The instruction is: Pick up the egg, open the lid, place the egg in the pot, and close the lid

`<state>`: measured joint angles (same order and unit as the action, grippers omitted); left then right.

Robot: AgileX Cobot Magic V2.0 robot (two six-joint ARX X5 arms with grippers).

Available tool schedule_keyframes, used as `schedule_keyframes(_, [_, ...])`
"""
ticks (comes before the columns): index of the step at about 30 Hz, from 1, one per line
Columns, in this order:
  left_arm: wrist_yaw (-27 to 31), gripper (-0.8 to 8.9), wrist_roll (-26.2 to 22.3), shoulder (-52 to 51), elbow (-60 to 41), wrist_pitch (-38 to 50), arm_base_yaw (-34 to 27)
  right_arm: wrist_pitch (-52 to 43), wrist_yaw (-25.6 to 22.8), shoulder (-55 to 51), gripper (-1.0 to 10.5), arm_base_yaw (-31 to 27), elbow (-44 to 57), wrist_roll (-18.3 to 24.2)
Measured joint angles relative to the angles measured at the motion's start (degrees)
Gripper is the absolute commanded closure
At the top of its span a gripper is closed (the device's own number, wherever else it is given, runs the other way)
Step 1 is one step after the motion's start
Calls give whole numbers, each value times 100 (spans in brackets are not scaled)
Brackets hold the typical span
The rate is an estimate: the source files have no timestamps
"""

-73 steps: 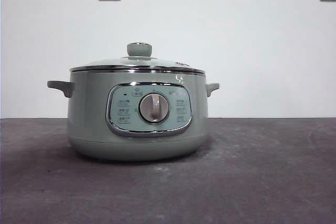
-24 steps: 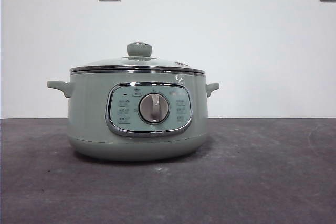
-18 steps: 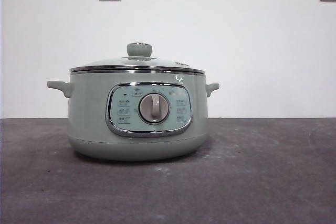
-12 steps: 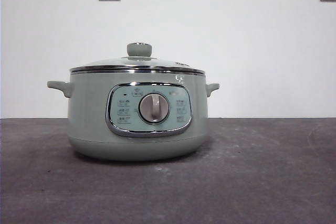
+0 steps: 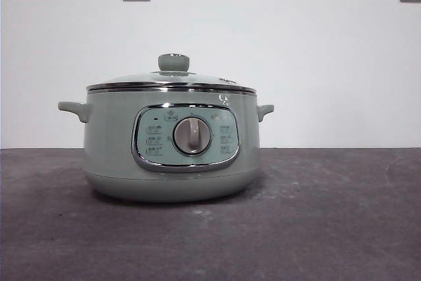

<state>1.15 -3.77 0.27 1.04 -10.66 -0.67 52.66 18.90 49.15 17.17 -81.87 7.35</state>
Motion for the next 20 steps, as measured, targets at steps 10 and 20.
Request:
schedule_keyframes(10, [0, 817, 0, 0, 0, 0, 0, -3167, 42, -2153, 946, -1255, 4133, -2])
schedule_keyframes(20, [0, 817, 0, 0, 0, 0, 0, -4452, -365, -3805, 946, -1268, 6782, -378])
